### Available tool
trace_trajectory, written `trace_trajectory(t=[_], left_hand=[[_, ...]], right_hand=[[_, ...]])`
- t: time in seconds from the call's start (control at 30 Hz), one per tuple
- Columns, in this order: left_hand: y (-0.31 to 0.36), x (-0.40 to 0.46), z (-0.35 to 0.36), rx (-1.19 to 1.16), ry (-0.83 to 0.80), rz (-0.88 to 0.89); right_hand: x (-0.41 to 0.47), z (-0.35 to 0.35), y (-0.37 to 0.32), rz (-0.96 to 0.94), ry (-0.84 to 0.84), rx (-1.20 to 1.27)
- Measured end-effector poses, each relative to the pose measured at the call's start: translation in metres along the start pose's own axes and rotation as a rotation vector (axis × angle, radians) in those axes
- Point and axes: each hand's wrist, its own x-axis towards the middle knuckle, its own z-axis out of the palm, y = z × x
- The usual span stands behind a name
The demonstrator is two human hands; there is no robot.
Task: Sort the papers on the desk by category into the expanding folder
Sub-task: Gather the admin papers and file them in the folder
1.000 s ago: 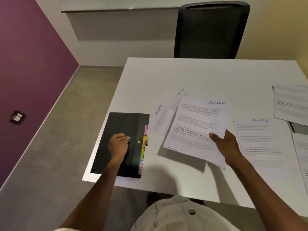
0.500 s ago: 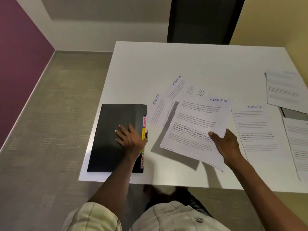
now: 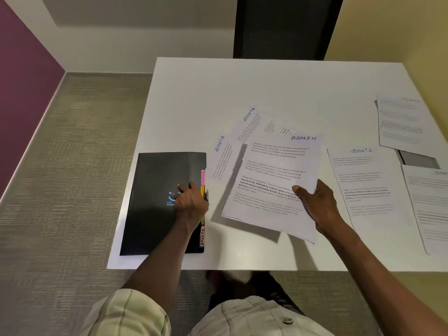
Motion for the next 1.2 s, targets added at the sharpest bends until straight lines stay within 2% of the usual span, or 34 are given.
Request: trace_trajectory(t=[0.2,0.3,0.43,0.5,0.53,0.6,0.7,0.83,0.97,1.2], left_hand=[[0.015,-0.009,0.008,0.210,0.035,0.011],[0.026,-0.010,0.002,0.086,0.033,-0.015],[0.024,-0.009,-0.013,-0.165,-0.157,-0.136],[0.011,-0.011,-0.029,-0.291,-0.237,-0.046],[0.006,-0.013,-0.046,-0.262,-0.236,-0.057],[-0.002,-0.011,-0.069,-0.289,-0.049,-0.067],[-0.017,-0.010,-0.093,-0.366,0.128,-0.130],[-0.040,-0.010,-0.118,-0.554,0.152,-0.182],[-0.056,-0.008,-0.133,-0.661,0.205,-0.170],[-0.074,-0.011,-0.143,-0.803,0.254,-0.174]], right_hand=[[0.000,0.003,-0.004,-0.001,-0.013,-0.020],[0.001,0.001,-0.006,-0.015,-0.025,-0.034],[0.001,0.000,-0.011,-0.078,-0.026,-0.095],[-0.003,0.007,-0.021,-0.135,0.006,-0.142],[-0.006,0.012,-0.027,-0.166,0.034,-0.163],[-0.012,0.027,-0.040,-0.236,0.089,-0.191],[-0.022,0.051,-0.061,-0.342,0.130,-0.181],[-0.036,0.089,-0.090,-0.462,0.095,-0.197],[-0.042,0.130,-0.107,-0.453,-0.011,-0.200],[-0.055,0.187,-0.107,-0.505,-0.233,-0.356]])
